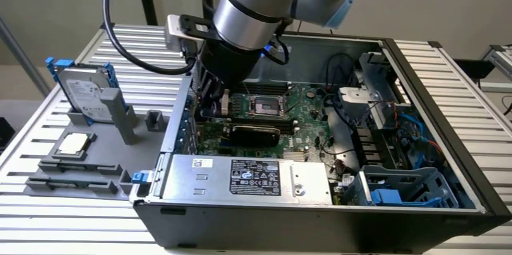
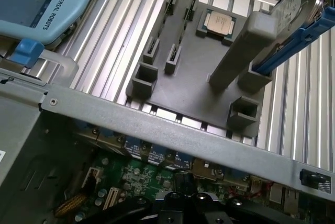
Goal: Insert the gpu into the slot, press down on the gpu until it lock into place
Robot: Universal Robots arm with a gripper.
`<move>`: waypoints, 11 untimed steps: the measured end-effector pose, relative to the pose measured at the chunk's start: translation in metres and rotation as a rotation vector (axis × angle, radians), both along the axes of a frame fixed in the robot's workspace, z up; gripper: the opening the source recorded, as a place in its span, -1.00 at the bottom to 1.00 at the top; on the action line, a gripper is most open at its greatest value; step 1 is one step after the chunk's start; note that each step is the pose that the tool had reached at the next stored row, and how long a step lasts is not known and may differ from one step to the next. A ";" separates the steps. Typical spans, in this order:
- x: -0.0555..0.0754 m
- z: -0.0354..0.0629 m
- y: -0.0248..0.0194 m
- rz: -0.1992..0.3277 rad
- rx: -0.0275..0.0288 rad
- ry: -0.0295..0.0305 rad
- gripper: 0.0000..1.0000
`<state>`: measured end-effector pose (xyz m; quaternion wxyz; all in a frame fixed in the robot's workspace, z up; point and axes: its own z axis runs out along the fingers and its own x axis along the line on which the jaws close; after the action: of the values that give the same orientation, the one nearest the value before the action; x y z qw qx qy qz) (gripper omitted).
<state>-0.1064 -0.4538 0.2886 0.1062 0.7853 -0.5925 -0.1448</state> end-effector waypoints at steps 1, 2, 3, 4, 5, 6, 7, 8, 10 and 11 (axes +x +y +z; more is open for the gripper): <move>0.001 0.0000 0.0000 0.000 0.0001 0.0001 -0.79; 0.001 -0.0001 0.0000 0.000 0.0000 0.0003 -0.79; 0.001 -0.0001 0.0000 0.000 0.0001 0.0005 -0.79; 0.001 -0.0002 0.0001 0.000 0.0000 0.0010 -0.79; 0.001 -0.0004 0.0001 0.000 0.0000 0.0011 -0.79; 0.001 -0.0007 0.0001 0.000 0.0000 0.0012 -0.79; 0.001 -0.0010 0.0001 0.000 0.0001 0.0015 -0.79; 0.001 -0.0014 0.0002 0.000 0.0001 0.0020 -0.79; 0.001 -0.0020 0.0004 0.000 0.0000 0.0025 -0.79; 0.001 -0.0023 0.0006 0.000 0.0001 0.0029 -0.79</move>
<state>-0.1051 -0.4532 0.2864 0.1070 0.7852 -0.5923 -0.1459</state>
